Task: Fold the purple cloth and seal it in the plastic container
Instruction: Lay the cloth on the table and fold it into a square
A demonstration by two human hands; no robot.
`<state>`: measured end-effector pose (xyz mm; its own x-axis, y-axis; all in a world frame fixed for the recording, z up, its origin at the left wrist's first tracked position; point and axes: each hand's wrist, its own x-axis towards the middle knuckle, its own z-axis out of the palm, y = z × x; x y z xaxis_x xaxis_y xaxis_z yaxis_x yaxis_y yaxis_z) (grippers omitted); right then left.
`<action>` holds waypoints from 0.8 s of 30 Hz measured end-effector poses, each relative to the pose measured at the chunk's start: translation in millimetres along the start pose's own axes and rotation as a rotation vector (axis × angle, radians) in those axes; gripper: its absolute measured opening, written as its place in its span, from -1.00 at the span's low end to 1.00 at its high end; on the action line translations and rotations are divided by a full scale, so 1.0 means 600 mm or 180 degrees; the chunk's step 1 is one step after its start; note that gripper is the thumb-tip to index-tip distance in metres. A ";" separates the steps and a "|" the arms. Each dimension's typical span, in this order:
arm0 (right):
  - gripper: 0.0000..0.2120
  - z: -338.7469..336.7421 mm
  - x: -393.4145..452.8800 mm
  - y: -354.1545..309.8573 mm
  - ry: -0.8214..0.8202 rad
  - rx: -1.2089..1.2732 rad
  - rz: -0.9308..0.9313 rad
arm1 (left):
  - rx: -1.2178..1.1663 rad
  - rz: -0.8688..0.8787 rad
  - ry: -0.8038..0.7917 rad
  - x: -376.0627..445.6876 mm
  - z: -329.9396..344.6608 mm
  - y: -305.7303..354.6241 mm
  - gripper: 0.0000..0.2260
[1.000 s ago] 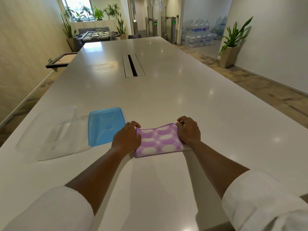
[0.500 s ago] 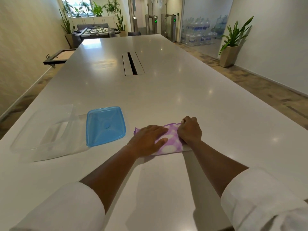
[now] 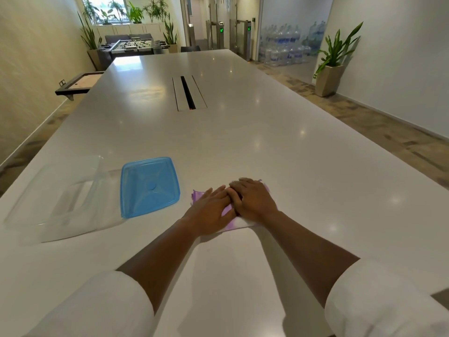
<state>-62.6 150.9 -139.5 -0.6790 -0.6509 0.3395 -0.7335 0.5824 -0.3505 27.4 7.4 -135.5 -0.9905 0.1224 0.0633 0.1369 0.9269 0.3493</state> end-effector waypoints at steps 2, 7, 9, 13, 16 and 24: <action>-0.60 -0.002 -0.005 0.010 -0.0266 0.0118 0.0187 | 0.0165 -0.0074 -0.0001 0.000 0.008 -0.003 -0.44; -0.45 -0.011 -0.003 0.030 -0.0947 -0.0220 0.0455 | 0.0283 -0.0412 0.0135 -0.006 0.021 -0.010 -0.24; -0.37 -0.017 -0.004 0.038 -0.1099 -0.0332 0.0716 | 0.0288 -0.0468 0.0163 -0.008 0.022 -0.011 -0.21; -0.26 -0.027 -0.006 0.035 -0.1248 -0.0473 0.1293 | 0.0356 -0.0569 0.0284 -0.006 0.019 -0.007 -0.26; -0.27 -0.033 -0.001 0.016 -0.0999 -0.0454 0.1532 | 0.0522 -0.0669 0.0266 0.003 0.007 0.001 -0.29; -0.41 -0.097 0.022 0.014 -0.0843 -0.0155 0.2230 | 0.0247 -0.1344 -0.0155 0.022 -0.029 0.021 -0.20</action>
<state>-79.5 175.8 -87.0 -0.9620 -0.2119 -0.1725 -0.1370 0.9204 -0.3663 16.2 14.8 -114.2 -0.9592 -0.2585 -0.1148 -0.2803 0.9229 0.2638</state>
